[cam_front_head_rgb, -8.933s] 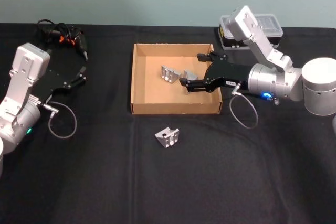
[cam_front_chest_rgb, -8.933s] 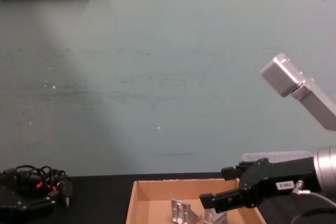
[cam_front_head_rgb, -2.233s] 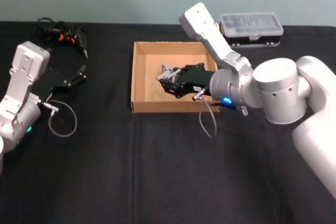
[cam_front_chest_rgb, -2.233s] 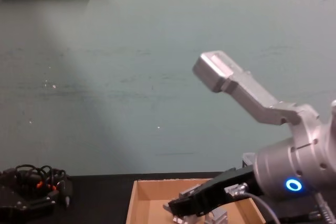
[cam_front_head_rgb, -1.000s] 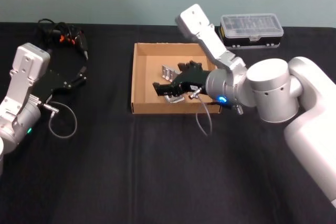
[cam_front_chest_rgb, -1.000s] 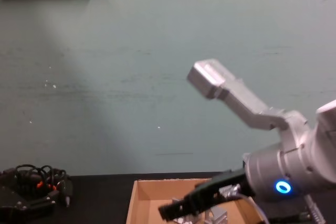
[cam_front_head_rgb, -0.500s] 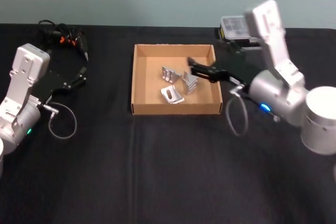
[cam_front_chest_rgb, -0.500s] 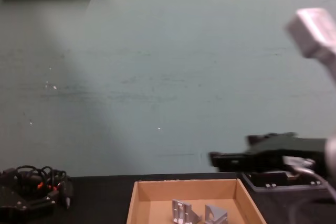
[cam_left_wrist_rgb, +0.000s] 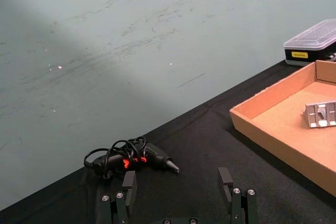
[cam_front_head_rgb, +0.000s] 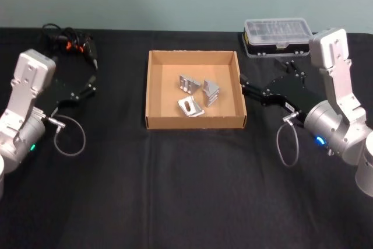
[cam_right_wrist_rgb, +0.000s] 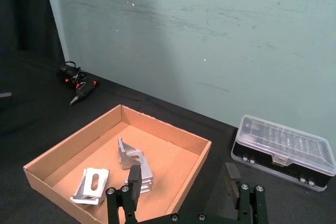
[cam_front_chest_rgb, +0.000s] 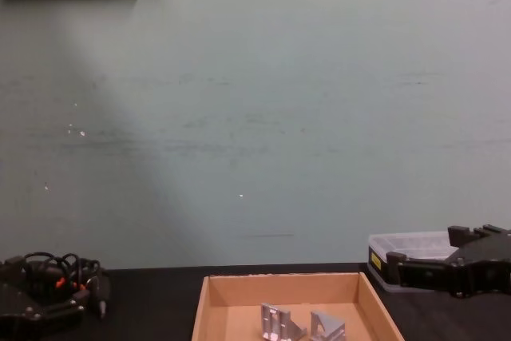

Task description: Use one hand to pick up the angle iron from the table and place it into the box.

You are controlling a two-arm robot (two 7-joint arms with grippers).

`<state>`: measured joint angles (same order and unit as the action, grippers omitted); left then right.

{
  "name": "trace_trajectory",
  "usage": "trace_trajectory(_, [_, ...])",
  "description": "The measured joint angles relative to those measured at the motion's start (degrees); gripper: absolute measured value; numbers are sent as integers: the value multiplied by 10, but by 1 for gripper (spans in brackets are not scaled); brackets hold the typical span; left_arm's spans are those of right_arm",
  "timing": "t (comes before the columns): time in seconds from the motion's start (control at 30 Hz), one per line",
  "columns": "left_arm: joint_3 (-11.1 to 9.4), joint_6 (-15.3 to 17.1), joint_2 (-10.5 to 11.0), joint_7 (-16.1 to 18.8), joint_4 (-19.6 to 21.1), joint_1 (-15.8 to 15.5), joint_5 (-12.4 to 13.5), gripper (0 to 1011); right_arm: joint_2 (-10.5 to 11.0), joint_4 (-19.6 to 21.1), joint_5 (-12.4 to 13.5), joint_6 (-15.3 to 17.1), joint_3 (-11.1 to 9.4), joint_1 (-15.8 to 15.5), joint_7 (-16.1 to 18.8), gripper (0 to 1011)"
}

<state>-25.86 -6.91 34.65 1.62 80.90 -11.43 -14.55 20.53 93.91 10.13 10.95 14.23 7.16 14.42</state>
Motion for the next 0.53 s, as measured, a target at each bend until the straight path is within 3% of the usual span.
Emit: trace_trajectory(0.53, [0, 0, 0, 0, 0, 0, 0, 1011, -1, 0, -1, 4, 3, 3, 0, 1003])
